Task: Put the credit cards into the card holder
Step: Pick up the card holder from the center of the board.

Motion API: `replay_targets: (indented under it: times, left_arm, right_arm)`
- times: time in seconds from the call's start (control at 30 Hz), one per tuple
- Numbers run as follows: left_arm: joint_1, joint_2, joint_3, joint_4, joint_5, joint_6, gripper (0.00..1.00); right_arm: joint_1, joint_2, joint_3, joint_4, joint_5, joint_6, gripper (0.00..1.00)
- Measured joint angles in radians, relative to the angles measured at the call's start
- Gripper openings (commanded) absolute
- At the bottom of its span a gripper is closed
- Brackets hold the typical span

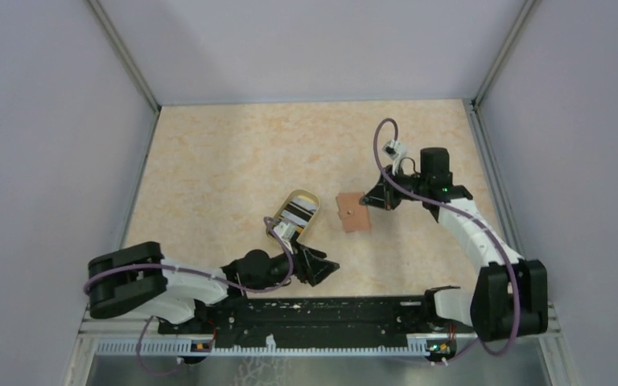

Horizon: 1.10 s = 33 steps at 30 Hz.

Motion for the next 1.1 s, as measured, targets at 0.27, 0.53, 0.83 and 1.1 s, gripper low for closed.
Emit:
replay_targets:
  times: [0.27,0.53,0.83,1.1]
  left_arm:
    - [-0.029,0.423,-0.006,0.472,-0.064,0.191,0.99]
    - [-0.032,0.473,0.013,0.562,-0.001,0.460,0.99]
    - [-0.032,0.431,0.031,0.577,0.027,0.576,0.94]
    - [-0.032,0.341,0.008,0.578,0.066,0.550,0.78]
  right_arm:
    - [-0.020,-0.133,-0.001,-0.277,-0.233,-0.386,0.00]
    - [-0.019,-0.142,0.000,-0.485,-0.369,-0.662,0.00]
    - [0.063,-0.142,0.000,-0.567,-0.381,-0.826,0.00]
    - [0.140,-0.121,0.015,-0.591,-0.311,-0.867,0.00]
